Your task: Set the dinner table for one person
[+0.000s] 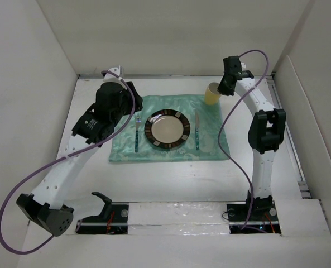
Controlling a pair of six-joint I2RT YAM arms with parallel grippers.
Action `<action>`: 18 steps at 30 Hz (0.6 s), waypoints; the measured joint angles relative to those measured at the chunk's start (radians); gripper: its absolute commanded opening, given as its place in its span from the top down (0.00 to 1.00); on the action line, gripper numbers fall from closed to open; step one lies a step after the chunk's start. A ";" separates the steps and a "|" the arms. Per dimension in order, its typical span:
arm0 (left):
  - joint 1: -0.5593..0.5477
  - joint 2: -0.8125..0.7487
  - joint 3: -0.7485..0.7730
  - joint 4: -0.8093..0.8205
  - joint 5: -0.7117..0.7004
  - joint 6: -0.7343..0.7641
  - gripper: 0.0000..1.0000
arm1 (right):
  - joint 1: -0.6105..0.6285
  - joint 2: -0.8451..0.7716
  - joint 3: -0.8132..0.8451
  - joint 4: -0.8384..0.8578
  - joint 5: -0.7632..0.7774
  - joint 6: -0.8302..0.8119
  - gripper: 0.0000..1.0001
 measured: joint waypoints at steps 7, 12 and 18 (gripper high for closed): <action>0.000 0.024 -0.011 0.035 0.008 0.008 0.59 | 0.001 0.015 0.024 -0.015 -0.003 -0.010 1.00; 0.000 0.031 -0.024 0.050 0.011 0.008 0.59 | 0.000 0.038 0.025 -0.015 -0.002 -0.013 1.00; 0.000 0.043 -0.029 0.051 0.013 0.008 0.58 | 0.004 0.089 0.055 -0.034 0.021 -0.020 1.00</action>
